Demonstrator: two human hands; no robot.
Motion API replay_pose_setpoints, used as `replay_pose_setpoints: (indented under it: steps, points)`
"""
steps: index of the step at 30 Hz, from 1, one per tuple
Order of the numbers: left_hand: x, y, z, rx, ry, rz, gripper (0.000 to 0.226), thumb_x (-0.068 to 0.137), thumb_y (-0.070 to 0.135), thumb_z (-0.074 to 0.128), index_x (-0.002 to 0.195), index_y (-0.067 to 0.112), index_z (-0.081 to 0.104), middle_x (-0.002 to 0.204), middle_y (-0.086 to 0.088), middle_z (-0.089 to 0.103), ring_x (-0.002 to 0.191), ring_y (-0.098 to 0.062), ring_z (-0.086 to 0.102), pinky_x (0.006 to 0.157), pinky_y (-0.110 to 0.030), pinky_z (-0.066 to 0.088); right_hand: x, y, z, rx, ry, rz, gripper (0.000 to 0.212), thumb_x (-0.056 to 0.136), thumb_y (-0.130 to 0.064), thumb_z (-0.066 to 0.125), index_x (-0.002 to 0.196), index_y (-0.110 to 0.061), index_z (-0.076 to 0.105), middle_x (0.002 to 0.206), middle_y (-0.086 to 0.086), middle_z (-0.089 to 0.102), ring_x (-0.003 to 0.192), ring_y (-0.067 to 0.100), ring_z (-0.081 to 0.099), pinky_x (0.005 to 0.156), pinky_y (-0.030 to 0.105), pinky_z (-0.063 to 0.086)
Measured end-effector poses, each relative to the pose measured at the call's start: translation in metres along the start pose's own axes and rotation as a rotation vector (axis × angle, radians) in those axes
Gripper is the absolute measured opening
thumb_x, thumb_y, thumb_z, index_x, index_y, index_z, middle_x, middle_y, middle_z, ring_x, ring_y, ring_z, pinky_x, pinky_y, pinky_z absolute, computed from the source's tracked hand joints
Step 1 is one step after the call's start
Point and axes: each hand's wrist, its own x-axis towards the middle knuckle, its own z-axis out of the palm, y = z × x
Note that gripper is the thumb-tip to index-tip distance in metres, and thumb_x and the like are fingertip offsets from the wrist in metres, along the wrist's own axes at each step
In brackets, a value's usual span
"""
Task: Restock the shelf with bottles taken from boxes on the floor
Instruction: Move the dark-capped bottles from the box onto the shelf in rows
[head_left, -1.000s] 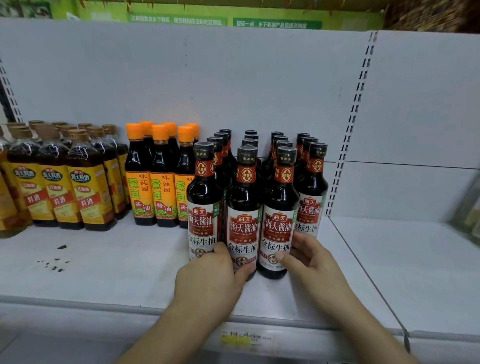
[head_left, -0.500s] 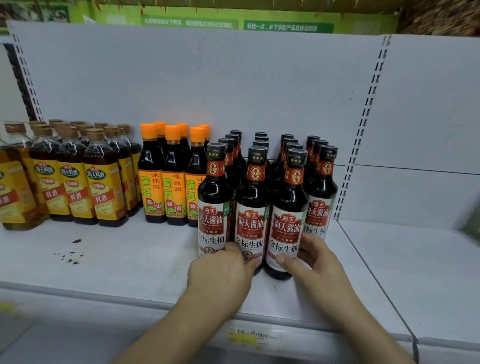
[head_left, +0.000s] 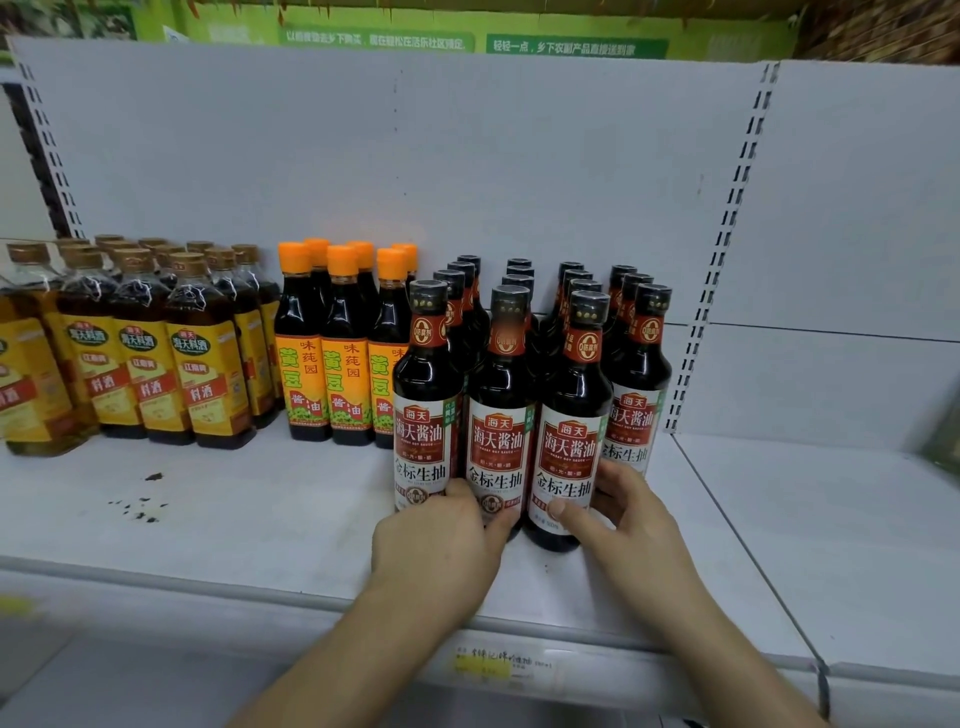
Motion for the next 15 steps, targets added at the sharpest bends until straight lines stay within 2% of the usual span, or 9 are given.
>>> replay_pose_setpoints:
  steps: [5, 9, 12, 15]
  points:
    - [-0.007, -0.005, -0.004, -0.086, -0.008, -0.032, 0.050, 0.095, 0.076, 0.031, 0.104, 0.030, 0.049, 0.101, 0.008, 0.067, 0.095, -0.020, 0.066, 0.068, -0.032, 0.042, 0.001, -0.001, -0.001, 0.005, 0.002, 0.018, 0.055, 0.084, -0.030, 0.083, 0.132, -0.034, 0.059, 0.120, -0.020, 0.071, 0.111, -0.003, 0.066, 0.100, 0.027, 0.053]
    - [-0.013, -0.010, -0.007, -0.242, 0.001, -0.114, 0.046, 0.092, 0.075, 0.040, 0.088, 0.029, 0.045, 0.082, 0.012, 0.061, 0.083, -0.019, 0.063, 0.073, -0.034, 0.051, -0.001, -0.002, -0.003, -0.018, 0.049, 0.039, 0.054, 0.082, -0.033, 0.084, 0.129, -0.034, 0.058, 0.120, -0.019, 0.070, 0.110, 0.000, 0.066, 0.098, 0.030, 0.052]
    - [-0.016, -0.016, -0.008, -0.413, -0.021, -0.184, 0.042, 0.090, 0.072, 0.048, 0.085, 0.030, 0.051, 0.081, 0.012, 0.062, 0.081, -0.014, 0.060, 0.073, -0.034, 0.052, -0.006, -0.006, -0.004, -0.046, 0.121, 0.073, 0.047, 0.083, -0.037, 0.083, 0.122, -0.031, 0.058, 0.117, -0.016, 0.068, 0.107, 0.004, 0.065, 0.098, 0.034, 0.051]
    - [-0.017, -0.026, -0.008, -0.690, -0.051, -0.221, 0.039, 0.087, 0.070, 0.058, 0.085, 0.031, 0.058, 0.078, 0.009, 0.065, 0.077, -0.014, 0.063, 0.071, -0.036, 0.054, -0.016, -0.014, -0.002, -0.061, 0.153, 0.097, 0.038, 0.084, -0.040, 0.081, 0.113, -0.030, 0.059, 0.112, -0.014, 0.067, 0.104, 0.007, 0.065, 0.092, 0.033, 0.052]
